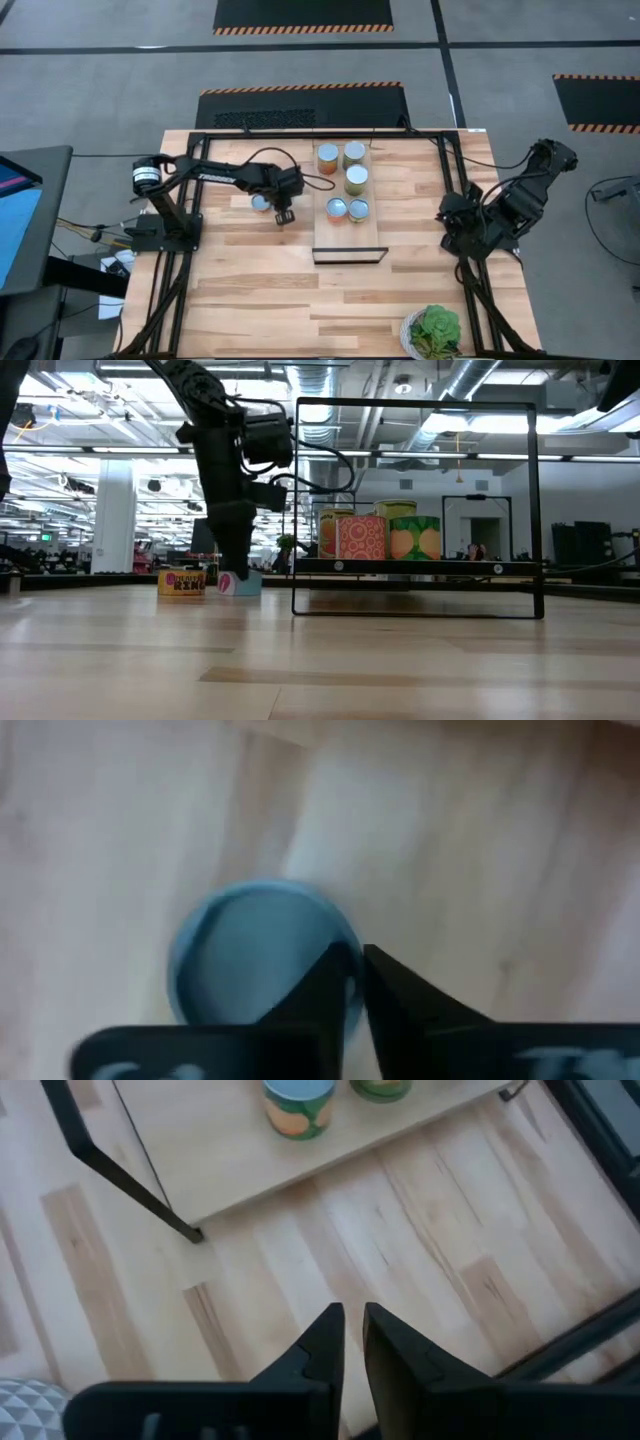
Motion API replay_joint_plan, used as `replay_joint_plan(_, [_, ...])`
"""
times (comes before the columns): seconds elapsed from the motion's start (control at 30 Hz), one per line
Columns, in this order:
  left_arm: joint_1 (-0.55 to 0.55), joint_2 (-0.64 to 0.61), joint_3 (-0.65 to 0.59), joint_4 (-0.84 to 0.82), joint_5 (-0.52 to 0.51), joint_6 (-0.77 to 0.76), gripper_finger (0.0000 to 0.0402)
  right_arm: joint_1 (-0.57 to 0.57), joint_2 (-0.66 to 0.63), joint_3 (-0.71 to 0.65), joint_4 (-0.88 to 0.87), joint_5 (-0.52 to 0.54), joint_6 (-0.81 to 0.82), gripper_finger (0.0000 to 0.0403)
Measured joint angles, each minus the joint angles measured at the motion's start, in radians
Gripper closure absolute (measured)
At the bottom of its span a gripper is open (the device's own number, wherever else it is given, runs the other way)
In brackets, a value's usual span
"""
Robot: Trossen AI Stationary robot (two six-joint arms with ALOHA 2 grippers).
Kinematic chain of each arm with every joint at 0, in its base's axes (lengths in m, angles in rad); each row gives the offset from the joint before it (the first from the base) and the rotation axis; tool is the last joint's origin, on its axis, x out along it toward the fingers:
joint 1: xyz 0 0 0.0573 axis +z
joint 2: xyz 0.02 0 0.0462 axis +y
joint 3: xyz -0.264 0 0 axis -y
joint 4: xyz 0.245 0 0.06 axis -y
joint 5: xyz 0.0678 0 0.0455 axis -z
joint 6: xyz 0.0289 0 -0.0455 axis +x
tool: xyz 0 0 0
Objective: Pick and place cans onto a shelf
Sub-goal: Put the canned salmon on the shelf
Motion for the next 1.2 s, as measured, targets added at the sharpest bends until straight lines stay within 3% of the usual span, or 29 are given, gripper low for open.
replay_joint_plan(0.3, [-0.101, 0.006, 0.198, -0.262, -0.001, -0.058, 0.0400, 0.000, 0.000, 0.000, 0.001, 0.001, 0.017, 0.0337])
replay_joint_plan(0.5, [-0.223, 0.004, 0.312, -0.290, -0.002, -0.068, 0.0401, 0.000, 0.000, 0.000, 0.000, 0.001, 0.016, 0.0337])
replay_joint_plan(0.7, [-0.327, 0.012, 0.352, -0.253, -0.039, -0.067, 0.0401, 0.000, 0.000, 0.000, 0.000, 0.001, 0.016, 0.0337])
replay_joint_plan(0.87, [-0.345, 0.030, 0.348, -0.148, -0.045, -0.066, 0.0401, 0.000, 0.001, 0.000, 0.003, 0.001, 0.015, 0.0337])
replay_joint_plan(1.2, [-0.341, 0.077, 0.351, -0.032, 0.078, -0.066, 0.0401, -0.001, 0.001, 0.000, 0.003, -0.002, 0.012, 0.0337])
